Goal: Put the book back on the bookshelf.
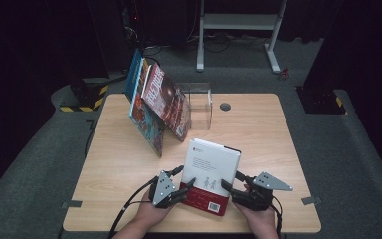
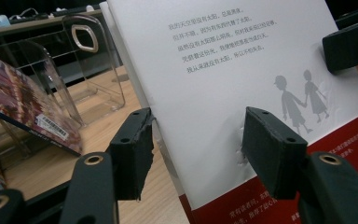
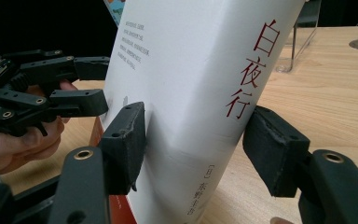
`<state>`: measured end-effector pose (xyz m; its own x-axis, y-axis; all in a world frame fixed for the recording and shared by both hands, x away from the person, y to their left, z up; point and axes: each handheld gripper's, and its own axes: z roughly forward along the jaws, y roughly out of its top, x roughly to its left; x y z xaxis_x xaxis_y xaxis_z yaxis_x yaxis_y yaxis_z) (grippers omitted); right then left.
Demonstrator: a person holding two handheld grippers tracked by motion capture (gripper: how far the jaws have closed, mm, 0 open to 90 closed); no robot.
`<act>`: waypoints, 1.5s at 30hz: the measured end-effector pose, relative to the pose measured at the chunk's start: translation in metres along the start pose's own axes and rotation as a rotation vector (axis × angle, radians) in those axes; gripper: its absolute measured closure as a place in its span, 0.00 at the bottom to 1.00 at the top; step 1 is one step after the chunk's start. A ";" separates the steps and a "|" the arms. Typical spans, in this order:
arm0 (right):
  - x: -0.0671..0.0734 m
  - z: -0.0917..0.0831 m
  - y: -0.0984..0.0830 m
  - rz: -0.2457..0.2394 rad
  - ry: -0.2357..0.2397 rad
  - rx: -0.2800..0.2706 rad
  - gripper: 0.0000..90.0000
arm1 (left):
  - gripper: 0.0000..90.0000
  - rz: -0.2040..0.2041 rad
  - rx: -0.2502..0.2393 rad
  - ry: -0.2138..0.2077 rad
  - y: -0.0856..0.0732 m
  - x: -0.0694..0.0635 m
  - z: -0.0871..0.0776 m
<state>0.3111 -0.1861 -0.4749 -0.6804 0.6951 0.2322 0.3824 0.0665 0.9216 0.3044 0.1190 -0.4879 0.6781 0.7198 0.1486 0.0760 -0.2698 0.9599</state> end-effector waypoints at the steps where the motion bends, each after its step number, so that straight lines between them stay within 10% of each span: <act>1: 0.000 0.000 0.000 0.001 0.001 0.000 0.45 | 0.46 -0.011 0.001 0.001 0.000 0.001 0.000; 8: 0.000 0.000 0.000 -0.004 0.004 -0.004 0.45 | 0.38 -0.114 0.014 -0.038 -0.002 0.011 0.003; 17: 0.002 0.000 0.000 -0.021 0.001 -0.010 0.45 | 0.28 -0.302 0.090 -0.204 -0.010 0.022 0.014; 25: 0.004 0.000 0.001 -0.036 -0.004 -0.013 0.45 | 0.31 -0.263 0.081 -0.225 -0.008 0.017 0.013; 38: 0.013 -0.004 0.004 -0.116 -0.031 -0.065 0.51 | 0.41 -0.179 0.059 -0.132 0.002 0.012 0.013; 45: 0.026 -0.007 0.004 -0.271 -0.070 -0.089 0.55 | 0.41 -0.160 0.045 -0.110 0.001 0.012 0.012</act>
<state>0.2906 -0.1729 -0.4629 -0.7041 0.7086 -0.0456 0.1339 0.1955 0.9715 0.3211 0.1198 -0.4879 0.7302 0.6823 -0.0341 0.2202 -0.1879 0.9572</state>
